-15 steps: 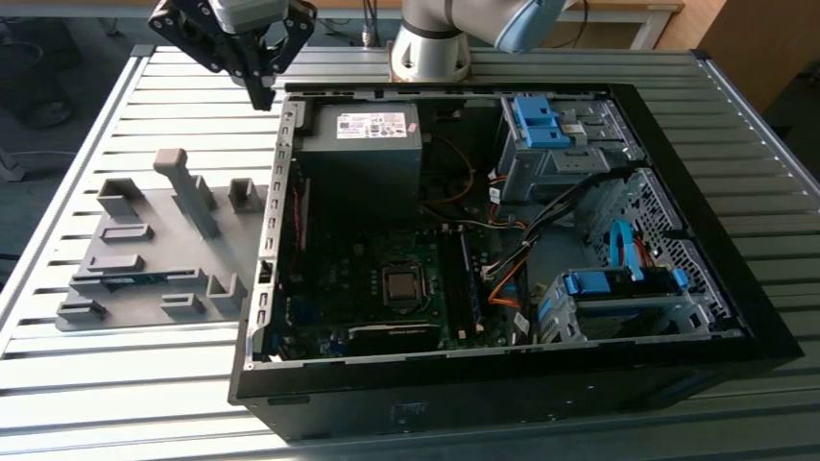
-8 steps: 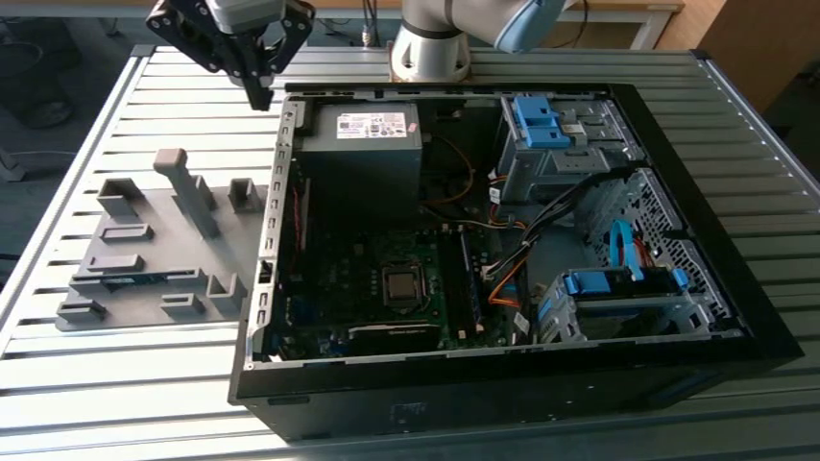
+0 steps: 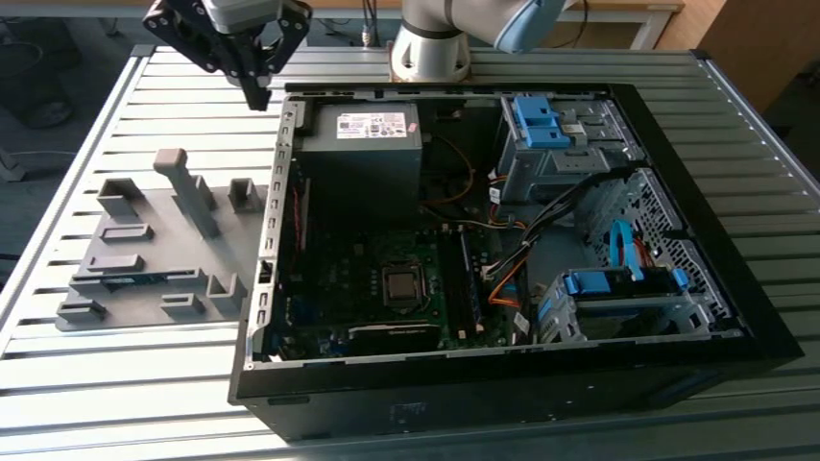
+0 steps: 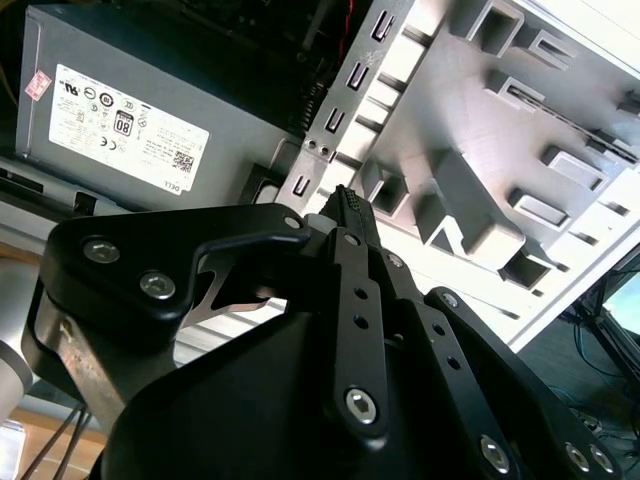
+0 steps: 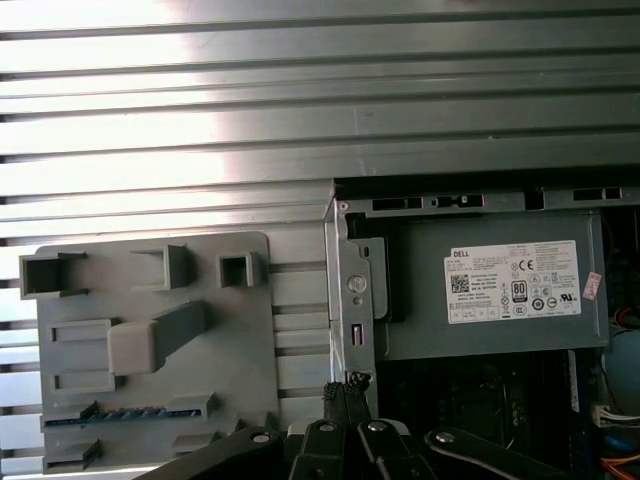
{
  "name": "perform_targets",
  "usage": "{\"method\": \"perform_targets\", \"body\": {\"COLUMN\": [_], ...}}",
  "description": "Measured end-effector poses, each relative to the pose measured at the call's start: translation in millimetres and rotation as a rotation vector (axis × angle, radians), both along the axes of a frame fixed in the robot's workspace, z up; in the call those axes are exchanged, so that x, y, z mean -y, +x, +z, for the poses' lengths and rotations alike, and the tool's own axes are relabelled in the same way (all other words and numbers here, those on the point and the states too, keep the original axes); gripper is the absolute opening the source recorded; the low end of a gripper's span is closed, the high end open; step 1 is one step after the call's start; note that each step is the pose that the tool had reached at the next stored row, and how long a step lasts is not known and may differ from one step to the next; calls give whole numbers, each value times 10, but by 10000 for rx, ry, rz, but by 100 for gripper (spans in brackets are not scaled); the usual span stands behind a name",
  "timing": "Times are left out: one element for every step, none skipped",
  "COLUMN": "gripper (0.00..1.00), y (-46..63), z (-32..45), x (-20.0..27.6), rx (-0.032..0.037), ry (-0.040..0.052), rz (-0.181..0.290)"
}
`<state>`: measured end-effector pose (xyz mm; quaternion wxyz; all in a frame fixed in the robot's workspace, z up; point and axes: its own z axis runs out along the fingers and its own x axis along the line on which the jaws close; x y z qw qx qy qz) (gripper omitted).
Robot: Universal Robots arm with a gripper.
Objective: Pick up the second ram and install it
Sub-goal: 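Reach for the second ram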
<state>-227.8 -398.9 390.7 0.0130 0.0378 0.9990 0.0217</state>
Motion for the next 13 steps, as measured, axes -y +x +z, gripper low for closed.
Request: {"method": "perform_targets", "body": {"gripper": [11,11,11,11,11,11,11,11,11,11,11,11,11], "y": [-3,-5,-7,-10,-12,-14,-17,-20,-23,-25,-28,-31,-33], "z": [-1,0,0,-1,-1,0,-1,-1,-1,-1,-1,-1,-1], "x": [0,0,0,0,0,0,0,0,0,0,0,0,0], "rx": [1,0,1,1,1,0,1,1,1,0,1,0,0], "ry": [1,0,1,1,1,0,0,1,1,1,2,0,0], "rz": [0,0,0,-1,0,0,-1,-1,-1,-1,0,0,0]}}
